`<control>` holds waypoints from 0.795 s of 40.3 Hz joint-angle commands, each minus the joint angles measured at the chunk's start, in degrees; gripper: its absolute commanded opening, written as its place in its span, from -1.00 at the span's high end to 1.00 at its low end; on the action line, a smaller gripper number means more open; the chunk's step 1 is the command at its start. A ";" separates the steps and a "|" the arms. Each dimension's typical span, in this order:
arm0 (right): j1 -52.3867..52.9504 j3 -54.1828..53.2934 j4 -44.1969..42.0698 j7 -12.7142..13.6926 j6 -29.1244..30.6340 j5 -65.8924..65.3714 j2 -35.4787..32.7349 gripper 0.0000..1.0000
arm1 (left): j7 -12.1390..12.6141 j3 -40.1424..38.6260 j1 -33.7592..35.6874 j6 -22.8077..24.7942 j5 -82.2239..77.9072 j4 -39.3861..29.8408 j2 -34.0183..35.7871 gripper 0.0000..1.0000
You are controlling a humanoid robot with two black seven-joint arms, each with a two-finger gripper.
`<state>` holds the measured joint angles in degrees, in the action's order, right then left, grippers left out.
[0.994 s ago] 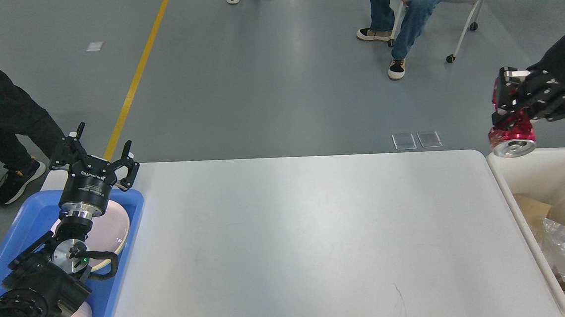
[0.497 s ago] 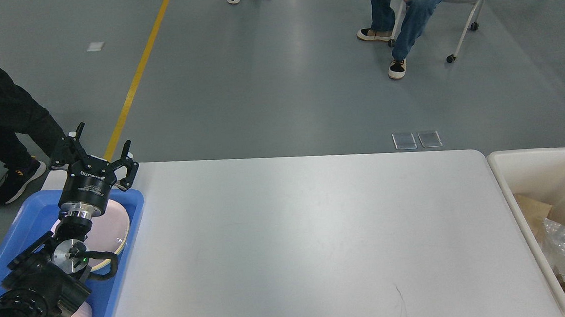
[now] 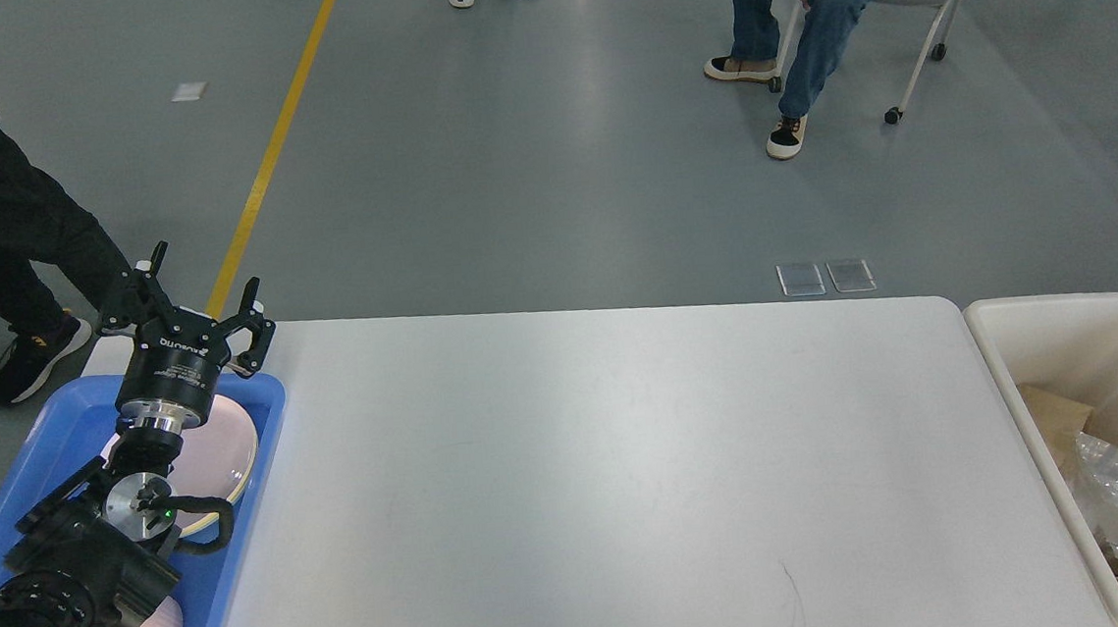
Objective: Tidy desktop
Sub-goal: 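Release the red can into the white bin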
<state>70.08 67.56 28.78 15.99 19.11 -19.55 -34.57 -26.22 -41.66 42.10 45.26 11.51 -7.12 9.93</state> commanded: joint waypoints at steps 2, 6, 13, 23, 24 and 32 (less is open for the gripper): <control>-5.83 -0.85 -3.46 0.01 -3.72 0.39 3.54 1.00 | 0.03 0.00 0.00 0.00 0.00 0.00 0.00 -0.93; -9.17 -1.73 -4.17 0.01 -7.76 0.57 4.77 1.00 | 0.03 0.00 0.00 0.00 0.00 0.00 0.00 -0.93; -12.51 -3.31 -4.35 0.01 -9.79 0.57 6.97 1.00 | 0.03 0.00 0.00 0.00 0.00 0.00 0.00 -0.93; -16.20 -6.39 -6.10 -0.08 -9.97 0.57 9.44 0.86 | 0.03 0.00 0.00 0.00 0.00 0.00 0.00 -0.93; -16.20 -6.74 -6.10 -0.16 -9.97 0.57 9.44 0.81 | 0.03 0.00 0.00 0.00 0.00 0.00 0.00 -0.92; -16.56 -7.18 -6.02 -0.17 -9.97 0.57 9.44 0.78 | 0.03 0.00 0.00 0.00 0.00 0.00 0.00 -0.92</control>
<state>53.82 60.64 22.69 15.84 9.13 -18.99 -25.16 -26.20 -41.66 42.10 45.26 11.51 -7.12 9.93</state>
